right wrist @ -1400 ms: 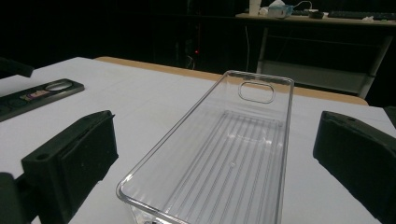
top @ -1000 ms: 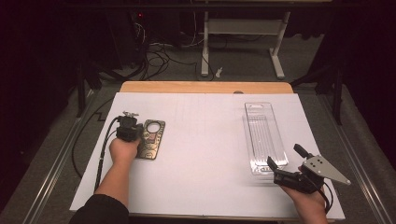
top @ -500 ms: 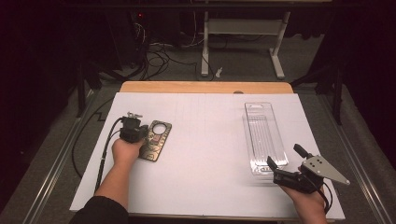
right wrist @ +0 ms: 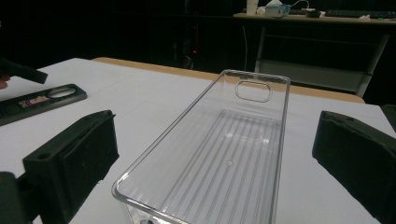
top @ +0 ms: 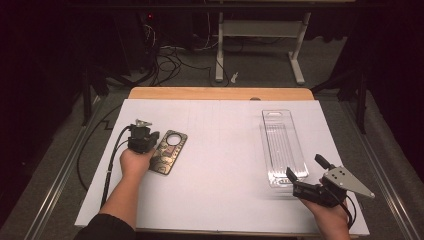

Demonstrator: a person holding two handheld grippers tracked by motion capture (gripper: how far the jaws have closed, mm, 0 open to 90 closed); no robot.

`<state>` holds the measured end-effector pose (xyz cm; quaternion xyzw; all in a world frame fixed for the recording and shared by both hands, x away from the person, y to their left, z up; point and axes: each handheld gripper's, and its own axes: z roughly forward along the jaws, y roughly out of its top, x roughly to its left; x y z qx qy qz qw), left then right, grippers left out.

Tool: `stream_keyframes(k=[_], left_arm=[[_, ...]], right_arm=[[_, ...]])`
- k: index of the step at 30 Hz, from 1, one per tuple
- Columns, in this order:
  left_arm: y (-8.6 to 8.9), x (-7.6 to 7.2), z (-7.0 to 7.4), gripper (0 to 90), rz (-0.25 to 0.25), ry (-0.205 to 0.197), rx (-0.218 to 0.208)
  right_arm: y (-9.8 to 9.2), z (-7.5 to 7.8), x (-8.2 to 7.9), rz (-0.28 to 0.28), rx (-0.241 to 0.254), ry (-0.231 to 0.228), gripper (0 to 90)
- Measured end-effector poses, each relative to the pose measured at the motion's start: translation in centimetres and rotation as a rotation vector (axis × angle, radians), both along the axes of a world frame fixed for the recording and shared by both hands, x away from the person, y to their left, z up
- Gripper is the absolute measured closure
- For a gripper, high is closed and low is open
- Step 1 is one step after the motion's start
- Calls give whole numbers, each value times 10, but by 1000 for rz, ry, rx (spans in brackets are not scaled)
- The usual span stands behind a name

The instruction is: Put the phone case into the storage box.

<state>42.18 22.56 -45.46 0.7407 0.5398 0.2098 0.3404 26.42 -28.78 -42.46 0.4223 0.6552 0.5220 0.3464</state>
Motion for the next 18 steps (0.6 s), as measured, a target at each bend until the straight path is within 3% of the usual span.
stream_keyframes(k=[4, 11, 18], left_arm=[[3, -11, 6, 898, -7, -13, -8], [8, -31, 6, 897, -4, -16, -27], [16, -62, 4, 897, -6, -19, -49]], right_arm=[[0, 0, -1, -1, -5, 0, 4], [-1, 1, -2, -5, -6, -4, 4], [-2, 1, -1, -8, -3, -1, 4]])
